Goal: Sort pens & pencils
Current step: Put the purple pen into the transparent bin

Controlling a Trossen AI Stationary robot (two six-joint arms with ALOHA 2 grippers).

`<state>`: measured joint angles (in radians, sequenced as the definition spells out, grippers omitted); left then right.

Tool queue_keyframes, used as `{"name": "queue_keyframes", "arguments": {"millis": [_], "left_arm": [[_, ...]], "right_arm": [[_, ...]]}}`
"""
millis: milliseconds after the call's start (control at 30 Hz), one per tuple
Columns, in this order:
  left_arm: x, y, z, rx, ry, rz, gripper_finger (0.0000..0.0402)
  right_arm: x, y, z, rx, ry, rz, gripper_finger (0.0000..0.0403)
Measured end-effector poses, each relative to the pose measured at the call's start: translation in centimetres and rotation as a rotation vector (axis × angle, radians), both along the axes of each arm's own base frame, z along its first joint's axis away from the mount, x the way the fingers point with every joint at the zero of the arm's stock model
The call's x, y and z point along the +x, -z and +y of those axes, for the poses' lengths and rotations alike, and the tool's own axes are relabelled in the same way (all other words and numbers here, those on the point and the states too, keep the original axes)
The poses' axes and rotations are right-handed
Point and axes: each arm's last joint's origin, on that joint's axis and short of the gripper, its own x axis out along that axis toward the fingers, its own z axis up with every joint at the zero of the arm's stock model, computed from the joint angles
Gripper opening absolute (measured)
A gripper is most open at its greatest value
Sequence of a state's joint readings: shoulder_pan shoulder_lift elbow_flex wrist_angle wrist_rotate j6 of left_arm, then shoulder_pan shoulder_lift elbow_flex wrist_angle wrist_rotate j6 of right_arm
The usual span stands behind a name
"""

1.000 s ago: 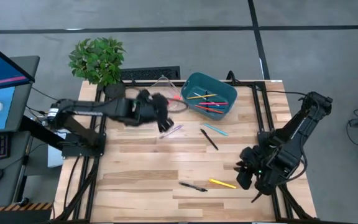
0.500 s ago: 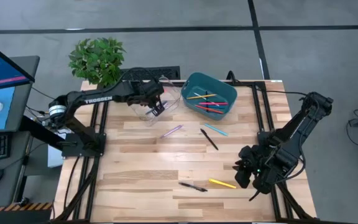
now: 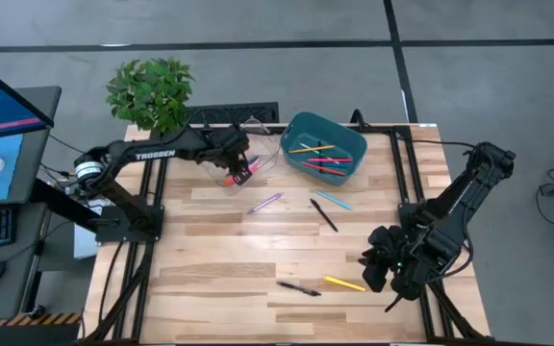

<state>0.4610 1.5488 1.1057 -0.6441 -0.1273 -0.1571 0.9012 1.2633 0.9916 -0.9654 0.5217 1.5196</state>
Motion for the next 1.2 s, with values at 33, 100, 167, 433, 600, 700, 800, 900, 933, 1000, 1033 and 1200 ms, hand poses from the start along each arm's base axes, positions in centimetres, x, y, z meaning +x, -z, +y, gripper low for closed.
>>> {"name": "queue_keyframes", "arguments": {"millis": [33, 100, 167, 433, 600, 700, 800, 900, 933, 1000, 1033, 1200], "left_arm": [[0.1, -0.3, 0.0, -0.006, 0.005, -0.006, 0.0156], [0.2, -1.3, 0.0, -0.011, -0.003, -0.008, 0.0192], [0.2, -2.4, -0.1, -0.032, -0.023, -0.006, 0.0223], [3.7, -9.0, -5.8, -0.140, 0.197, -0.211, 0.0242], [5.5, -11.4, -13.2, 0.006, 0.318, -0.314, 0.0219], [6.3, -10.9, -16.5, 0.088, 0.318, -0.332, 0.0210], [7.6, -9.0, -17.9, 0.083, 0.272, -0.298, 0.0204], [9.4, -6.1, -17.9, 0.056, 0.284, -0.220, 0.0202], [10.0, -5.0, -17.7, 0.048, 0.288, -0.187, 0.0202], [11.0, -3.0, -16.6, 0.023, 0.288, -0.132, 0.0202], [11.5, -2.1, -15.8, 0.003, 0.281, -0.110, 0.0202], [12.7, 1.3, -11.5, -0.030, 0.215, -0.018, 0.0202]], "right_arm": [[0.0, 0.0, 0.0, 0.000, 0.000, 0.000, 0.0139], [0.0, 0.0, 0.0, 0.000, 0.000, 0.000, 0.0144], [0.0, 0.0, 0.0, 0.000, 0.000, 0.000, 0.0149], [0.0, 0.0, 0.1, 0.019, -0.007, 0.011, 0.0154], [0.0, 0.0, 0.3, 0.030, -0.014, 0.009, 0.0146], [-0.1, -0.1, 0.5, 0.038, -0.024, 0.003, 0.0143], [-0.3, -0.1, 0.6, 0.040, -0.032, 0.002, 0.0141], [-0.4, -0.1, 0.7, 0.040, -0.038, 0.001, 0.0141], [-0.4, -0.1, 0.7, 0.040, -0.038, 0.002, 0.0142], [-0.4, -0.1, 0.7, 0.040, -0.038, 0.002, 0.0143], [-0.4, -0.1, 0.7, 0.040, -0.038, 0.002, 0.0143], [-0.4, -0.1, 0.7, 0.035, -0.043, 0.003, 0.0140]]}}
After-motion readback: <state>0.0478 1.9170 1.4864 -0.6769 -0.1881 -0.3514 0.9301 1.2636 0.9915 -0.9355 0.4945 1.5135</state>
